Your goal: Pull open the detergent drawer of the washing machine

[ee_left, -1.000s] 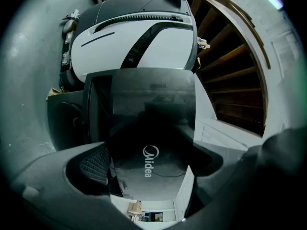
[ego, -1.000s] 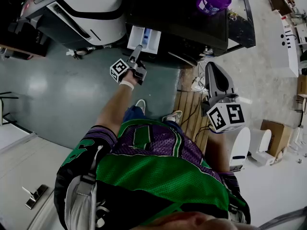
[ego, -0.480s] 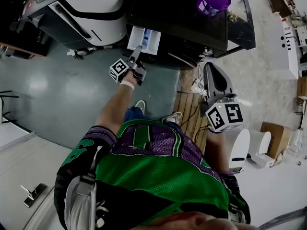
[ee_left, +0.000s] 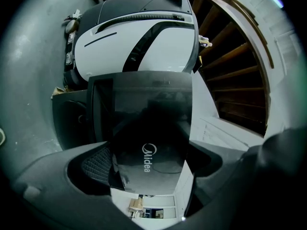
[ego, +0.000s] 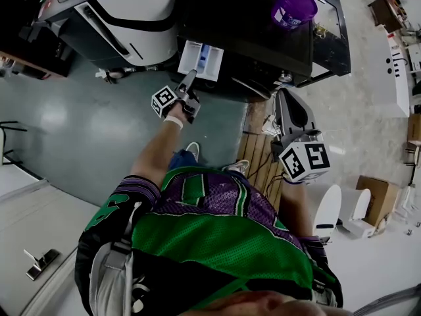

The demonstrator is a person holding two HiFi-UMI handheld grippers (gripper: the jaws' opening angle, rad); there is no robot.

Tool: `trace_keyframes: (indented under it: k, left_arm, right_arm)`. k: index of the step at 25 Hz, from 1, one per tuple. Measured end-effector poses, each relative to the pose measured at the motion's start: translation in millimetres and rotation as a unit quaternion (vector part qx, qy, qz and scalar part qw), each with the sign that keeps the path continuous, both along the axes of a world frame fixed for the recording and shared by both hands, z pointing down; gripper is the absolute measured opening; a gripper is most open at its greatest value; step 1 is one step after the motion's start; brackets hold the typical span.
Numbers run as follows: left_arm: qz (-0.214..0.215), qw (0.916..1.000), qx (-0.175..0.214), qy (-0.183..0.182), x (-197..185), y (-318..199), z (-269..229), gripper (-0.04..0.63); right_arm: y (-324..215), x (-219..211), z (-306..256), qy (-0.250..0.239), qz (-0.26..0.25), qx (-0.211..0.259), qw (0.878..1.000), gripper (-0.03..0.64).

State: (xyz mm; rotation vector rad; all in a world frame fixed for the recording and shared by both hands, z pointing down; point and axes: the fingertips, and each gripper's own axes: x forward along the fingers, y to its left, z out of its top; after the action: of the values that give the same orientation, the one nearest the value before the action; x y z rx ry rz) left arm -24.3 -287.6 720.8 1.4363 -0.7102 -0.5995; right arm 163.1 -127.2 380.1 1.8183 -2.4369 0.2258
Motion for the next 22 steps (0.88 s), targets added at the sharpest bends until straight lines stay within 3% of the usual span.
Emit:
trace_keyframes:
  k: [5,9,14,18,22]
  left_arm:
    - [0.023,0.9994,0.018,-0.016,-13,12,-10,0.462]
    - [0.003,0.9989,0.036,-0.029,-43,14,-21,0.461]
    - [0.022,0.9957,0.08,-0.04,-63,26,-55,0.46]
    - [0.047,0.9793,0.154,-0.122,-72,29,-91,0.46]
    - [0.09,0.9508,0.228,-0.19,-69,30,-131,0.46]
  right_arm:
    - [-5,-1,-6,-0.002,-0.007,0.008,1.0,0.002]
    - [-13,-11,-16,-0.004,-0.019,0.024,1.0,0.002]
    - [-16,-26,-37,-0.003,-0.03,0.046,0.998,0.002]
    - [-22,-36,-55,-0.004,-0.035,0.067,0.997,0.002]
    - [-23,-39,-60,-0.011,-0.035,0.073,0.997,0.002]
